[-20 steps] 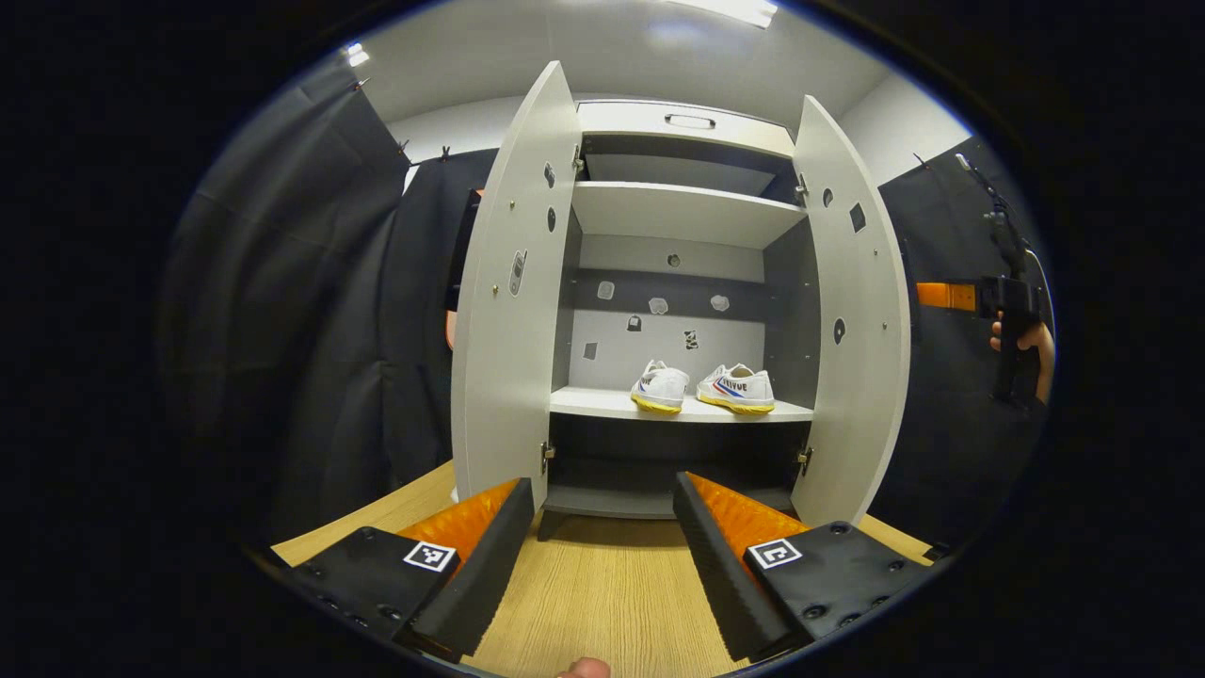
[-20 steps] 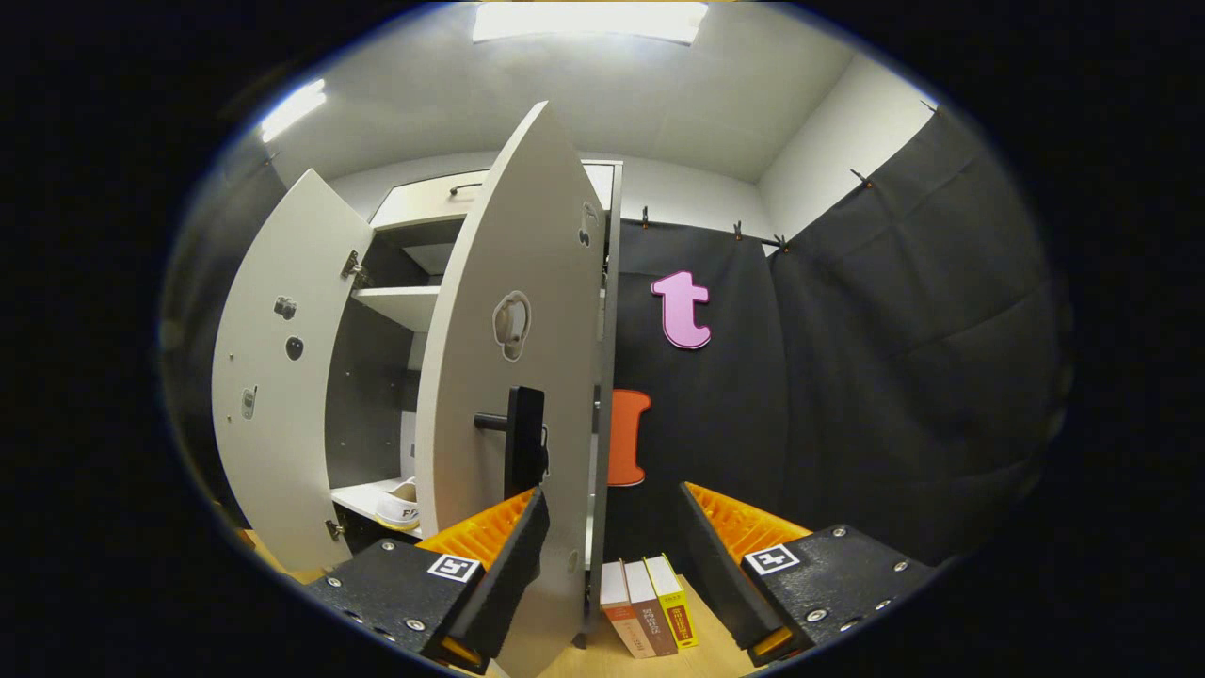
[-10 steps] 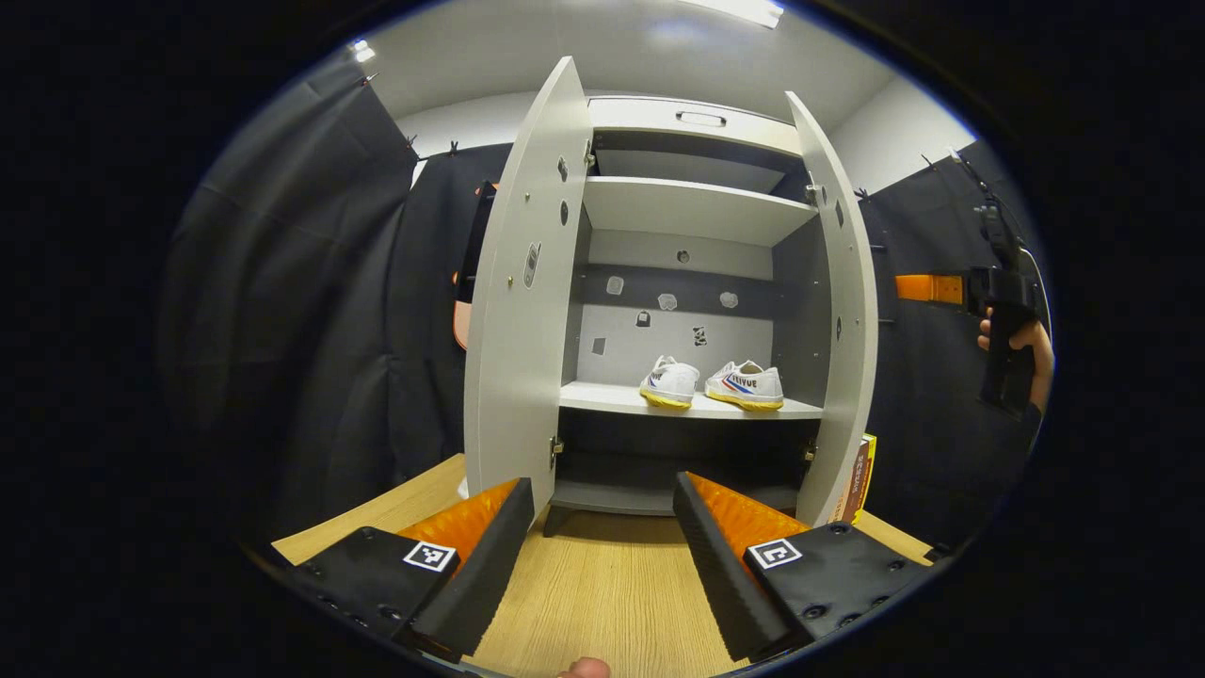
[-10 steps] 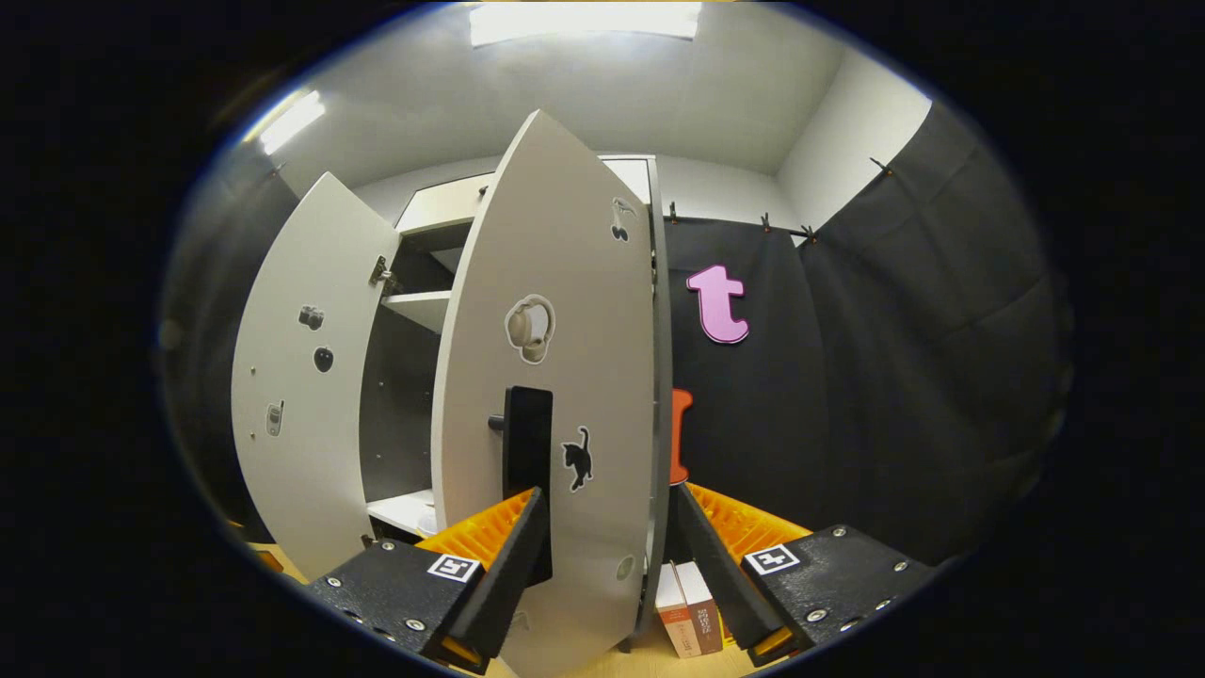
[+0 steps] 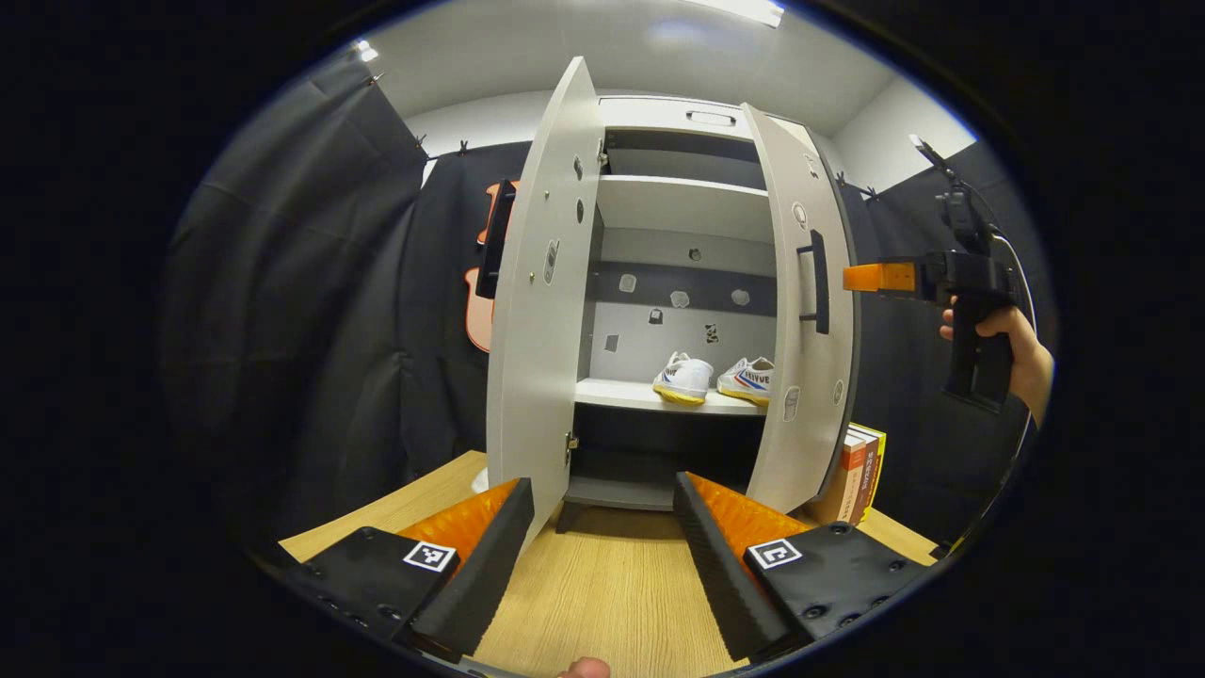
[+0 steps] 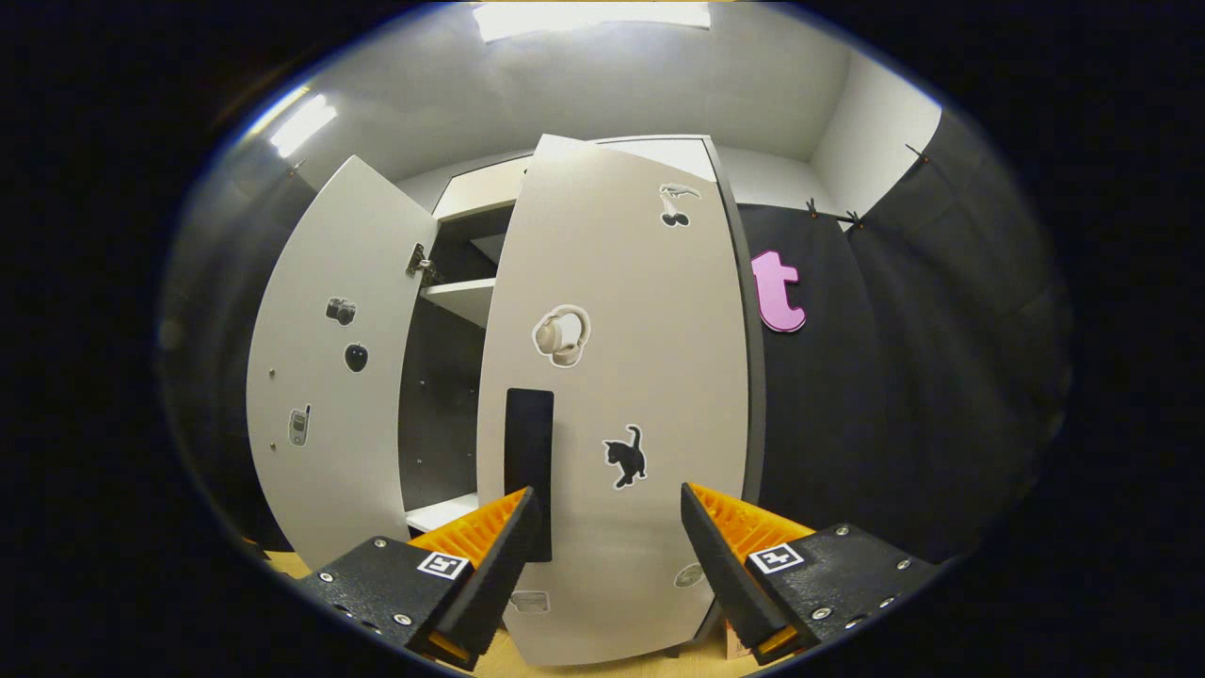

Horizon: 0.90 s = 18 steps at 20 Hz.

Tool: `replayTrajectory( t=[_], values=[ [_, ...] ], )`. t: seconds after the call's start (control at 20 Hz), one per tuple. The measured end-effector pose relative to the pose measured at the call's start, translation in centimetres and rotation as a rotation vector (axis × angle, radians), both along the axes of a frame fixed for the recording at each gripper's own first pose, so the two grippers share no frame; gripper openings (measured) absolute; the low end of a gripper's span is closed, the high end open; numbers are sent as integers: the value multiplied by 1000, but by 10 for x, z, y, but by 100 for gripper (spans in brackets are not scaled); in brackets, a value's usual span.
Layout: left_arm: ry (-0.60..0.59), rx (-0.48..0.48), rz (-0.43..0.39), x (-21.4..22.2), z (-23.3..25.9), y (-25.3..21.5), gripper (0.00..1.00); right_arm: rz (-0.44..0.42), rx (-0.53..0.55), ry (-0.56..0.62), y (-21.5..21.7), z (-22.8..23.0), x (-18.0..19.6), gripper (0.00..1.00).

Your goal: Grab one shoe with the right hand and put it into the shoe cabinet, grab the other shoe with the left hand and put it into the shoe cabinet; then close the right door with the right hand and the left door with the left hand.

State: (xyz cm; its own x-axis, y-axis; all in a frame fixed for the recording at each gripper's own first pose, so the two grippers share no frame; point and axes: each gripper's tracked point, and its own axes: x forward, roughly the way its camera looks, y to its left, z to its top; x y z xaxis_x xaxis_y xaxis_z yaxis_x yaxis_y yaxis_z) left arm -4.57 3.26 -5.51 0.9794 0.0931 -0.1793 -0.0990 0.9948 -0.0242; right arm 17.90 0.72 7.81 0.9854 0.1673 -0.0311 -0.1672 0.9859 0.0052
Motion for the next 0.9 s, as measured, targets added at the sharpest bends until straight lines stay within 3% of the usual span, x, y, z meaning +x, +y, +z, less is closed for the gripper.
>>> replayTrajectory(
  t=[0.9],
  values=[
    [-18, 36, 33, 8, 3, 32, 97, -45, -20, 44, 32, -25, 70, 92]
  ],
)
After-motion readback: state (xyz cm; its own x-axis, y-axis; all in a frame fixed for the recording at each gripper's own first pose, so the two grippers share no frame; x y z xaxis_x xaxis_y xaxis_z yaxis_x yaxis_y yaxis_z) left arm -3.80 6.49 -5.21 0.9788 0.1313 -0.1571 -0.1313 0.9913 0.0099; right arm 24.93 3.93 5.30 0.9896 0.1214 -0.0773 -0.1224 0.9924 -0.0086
